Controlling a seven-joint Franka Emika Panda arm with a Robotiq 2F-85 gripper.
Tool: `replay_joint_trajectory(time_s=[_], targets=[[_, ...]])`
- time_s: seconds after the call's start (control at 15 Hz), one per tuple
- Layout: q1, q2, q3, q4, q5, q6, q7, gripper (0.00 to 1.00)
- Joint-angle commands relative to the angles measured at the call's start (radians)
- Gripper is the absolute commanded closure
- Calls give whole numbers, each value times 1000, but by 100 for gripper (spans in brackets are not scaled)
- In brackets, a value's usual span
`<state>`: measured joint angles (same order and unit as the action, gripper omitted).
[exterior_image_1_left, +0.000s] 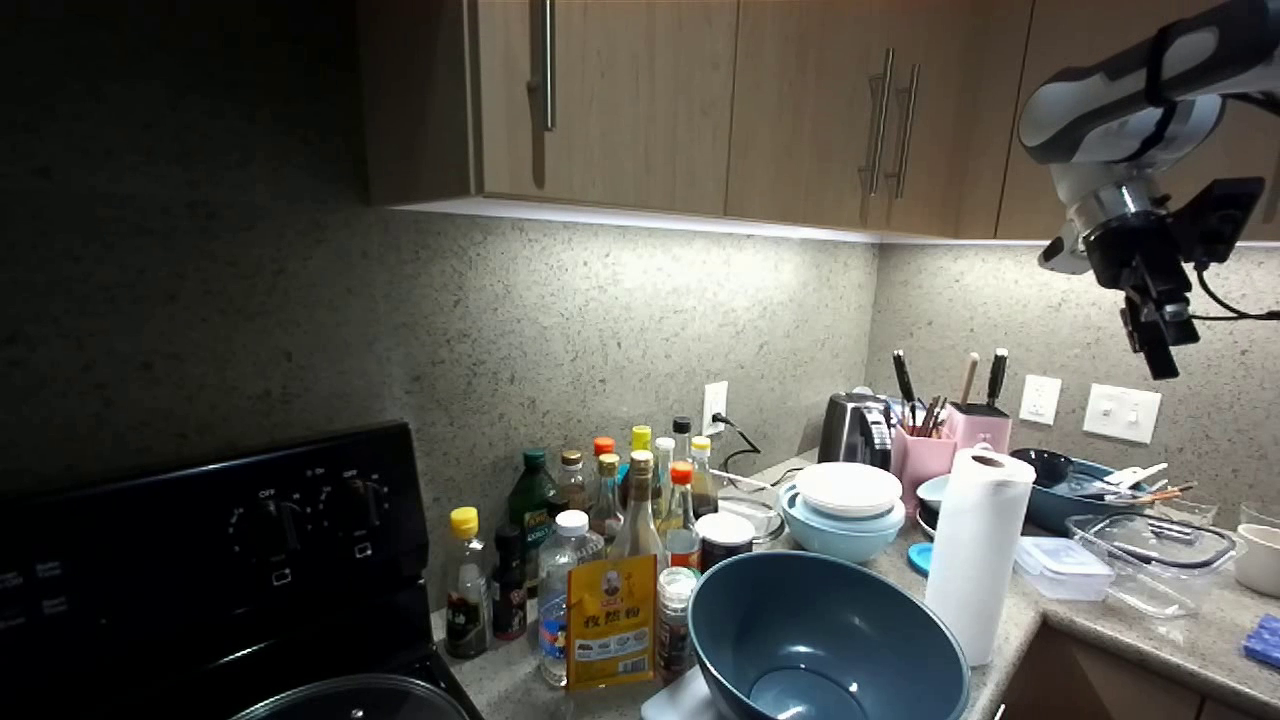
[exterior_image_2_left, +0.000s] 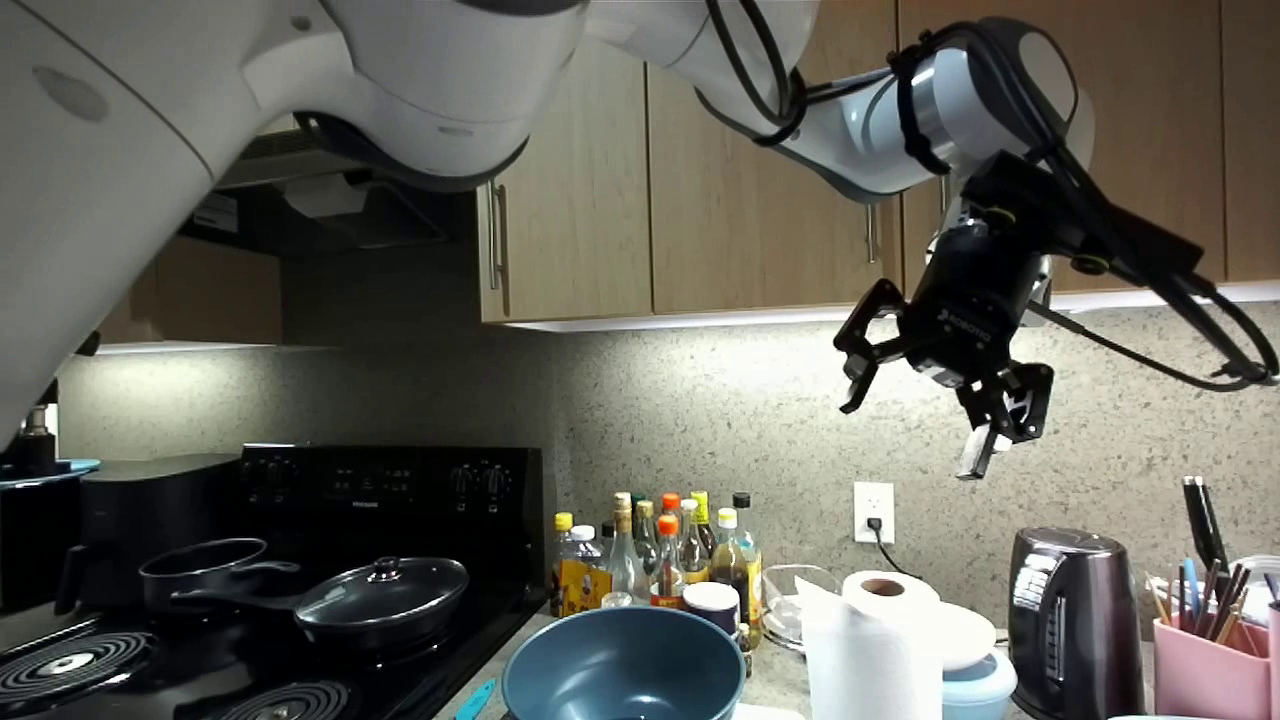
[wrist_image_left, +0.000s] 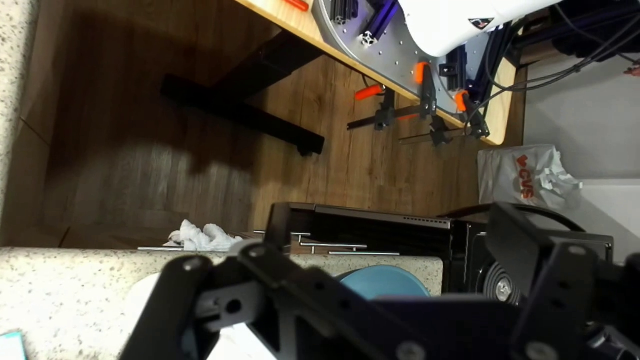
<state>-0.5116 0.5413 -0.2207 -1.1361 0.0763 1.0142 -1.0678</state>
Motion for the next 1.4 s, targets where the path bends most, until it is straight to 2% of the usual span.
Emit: replay_joint_trajectory(time_s=[0.0, 0.6, 0.67, 0.87, 1.33], targets=[[-25, 76, 31, 118, -9, -79, -23, 0], [-37, 240, 80, 328, -20, -187, -9, 0], [-11, 197, 58, 251, -10, -132, 0, 0], [-19, 229, 62, 293, -10, -150, 0, 0], [-24, 232, 65, 303, -10, -152, 0, 0]])
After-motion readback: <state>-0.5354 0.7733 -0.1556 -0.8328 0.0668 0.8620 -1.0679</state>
